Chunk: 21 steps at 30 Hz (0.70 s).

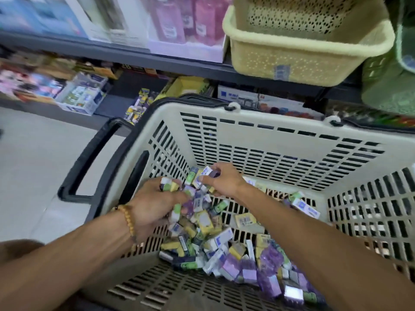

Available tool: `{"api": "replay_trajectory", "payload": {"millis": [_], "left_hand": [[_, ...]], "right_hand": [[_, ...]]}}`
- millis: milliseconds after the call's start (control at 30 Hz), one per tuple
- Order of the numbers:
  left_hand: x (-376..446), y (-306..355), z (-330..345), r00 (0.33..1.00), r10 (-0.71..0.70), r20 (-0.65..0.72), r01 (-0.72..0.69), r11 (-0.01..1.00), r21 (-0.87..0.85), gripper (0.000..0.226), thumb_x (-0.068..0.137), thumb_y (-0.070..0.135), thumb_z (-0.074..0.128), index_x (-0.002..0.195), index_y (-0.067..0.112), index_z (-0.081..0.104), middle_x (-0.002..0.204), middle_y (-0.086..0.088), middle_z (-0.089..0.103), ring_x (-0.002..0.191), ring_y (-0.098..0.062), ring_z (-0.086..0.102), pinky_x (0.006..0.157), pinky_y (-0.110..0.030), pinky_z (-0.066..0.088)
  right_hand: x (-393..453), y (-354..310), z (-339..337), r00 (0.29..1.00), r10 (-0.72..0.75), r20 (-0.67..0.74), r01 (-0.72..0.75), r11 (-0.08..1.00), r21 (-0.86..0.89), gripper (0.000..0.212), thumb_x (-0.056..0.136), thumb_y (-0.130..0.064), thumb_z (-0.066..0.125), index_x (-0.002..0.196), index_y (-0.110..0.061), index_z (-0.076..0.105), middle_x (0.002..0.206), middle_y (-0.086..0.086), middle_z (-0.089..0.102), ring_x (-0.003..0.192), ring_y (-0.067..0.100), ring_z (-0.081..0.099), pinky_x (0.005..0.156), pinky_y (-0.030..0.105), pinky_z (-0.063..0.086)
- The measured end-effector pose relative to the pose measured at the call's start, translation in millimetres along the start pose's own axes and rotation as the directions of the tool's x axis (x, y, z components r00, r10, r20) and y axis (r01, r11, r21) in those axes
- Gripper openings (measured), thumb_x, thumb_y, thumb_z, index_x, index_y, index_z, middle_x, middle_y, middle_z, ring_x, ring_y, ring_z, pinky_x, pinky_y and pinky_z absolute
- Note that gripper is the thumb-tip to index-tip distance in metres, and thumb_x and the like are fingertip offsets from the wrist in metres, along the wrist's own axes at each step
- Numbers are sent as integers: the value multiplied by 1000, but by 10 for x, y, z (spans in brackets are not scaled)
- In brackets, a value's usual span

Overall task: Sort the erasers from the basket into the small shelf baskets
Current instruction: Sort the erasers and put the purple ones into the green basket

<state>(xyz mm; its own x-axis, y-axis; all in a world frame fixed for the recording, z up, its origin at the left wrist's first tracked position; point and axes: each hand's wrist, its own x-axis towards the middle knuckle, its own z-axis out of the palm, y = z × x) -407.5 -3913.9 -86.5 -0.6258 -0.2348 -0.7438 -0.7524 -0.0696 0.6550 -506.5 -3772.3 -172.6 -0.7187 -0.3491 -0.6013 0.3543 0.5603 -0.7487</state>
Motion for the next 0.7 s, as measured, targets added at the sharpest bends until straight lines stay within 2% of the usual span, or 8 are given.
{"api": "replay_trajectory", "payload": {"millis": [33, 100, 200, 300, 400, 467, 633, 700], "left_hand": [[-4, 8, -5, 1000, 4, -16, -5, 1000, -14, 29, 79, 4, 75, 104, 13, 63, 90, -14, 75, 79, -27, 72, 65, -40, 59], [-12, 21, -5, 1000, 11, -25, -11, 1000, -25, 29, 80, 4, 74, 104, 14, 61, 87, -12, 75, 73, -24, 71, 61, -36, 58], [-28, 70, 7, 1000, 3, -19, -5, 997, -77, 29, 81, 2, 71, 105, 12, 59, 83, -11, 72, 63, -20, 67, 54, -31, 54], [-35, 110, -12, 1000, 4, -18, -5, 996, -92, 31, 82, 0, 70, 110, 10, 58, 95, -19, 72, 70, -24, 67, 66, -39, 57], [-57, 133, -33, 1000, 10, -13, -11, 993, -119, 34, 83, 0, 69, 113, 9, 58, 99, -20, 70, 75, -26, 66, 75, -45, 57], [-70, 155, -33, 1000, 9, -9, -10, 990, -140, 33, 82, 0, 69, 112, 8, 58, 97, -17, 70, 74, -26, 65, 81, -49, 55], [-66, 200, -20, 1000, 0, -6, -1, 981, -194, 31, 84, 1, 69, 111, 11, 57, 101, -17, 70, 68, -22, 65, 71, -39, 55], [-68, 207, -17, 1000, -1, -2, 0, 979, -202, 31, 85, 2, 68, 112, 11, 57, 104, -18, 69, 70, -22, 64, 74, -40, 55]], "right_hand": [[19, -8, 45, 1000, -1, -29, 1, 1000, -13, 23, 89, -24, 72, 94, -4, 60, 94, 18, 57, 88, 34, 62, 78, 46, 58], [49, 24, 75, 996, 12, -90, -12, 1000, 1, 31, 87, -22, 75, 70, -10, 52, 77, 14, 52, 79, 33, 61, 83, 55, 54], [3, 69, 40, 982, 35, -185, -16, 994, 107, 29, 84, -16, 77, 95, 9, 66, 97, 29, 64, 82, 37, 68, 81, 55, 56], [-14, 117, 4, 967, 91, -236, -37, 973, 227, 47, 86, -13, 75, 115, 16, 54, 121, 28, 57, 77, 28, 69, 81, 48, 59], [28, 121, 12, 959, 102, -265, -36, 969, 244, 18, 87, -22, 75, 87, -5, 70, 95, 18, 68, 90, 37, 69, 82, 48, 58], [41, 144, 12, 955, 68, -290, -31, 991, 131, 19, 87, -32, 74, 78, -17, 67, 79, 3, 68, 79, 30, 67, 81, 48, 57], [-28, 221, -6, 966, 1, -257, 3, 1000, 13, 26, 91, -30, 70, 93, -4, 72, 91, -1, 71, 77, 16, 59, 81, 37, 54], [-58, 227, -49, 973, 25, -227, -9, 997, 72, 24, 88, -26, 73, 89, -2, 70, 79, 1, 68, 64, 16, 58, 62, 30, 53]]}}
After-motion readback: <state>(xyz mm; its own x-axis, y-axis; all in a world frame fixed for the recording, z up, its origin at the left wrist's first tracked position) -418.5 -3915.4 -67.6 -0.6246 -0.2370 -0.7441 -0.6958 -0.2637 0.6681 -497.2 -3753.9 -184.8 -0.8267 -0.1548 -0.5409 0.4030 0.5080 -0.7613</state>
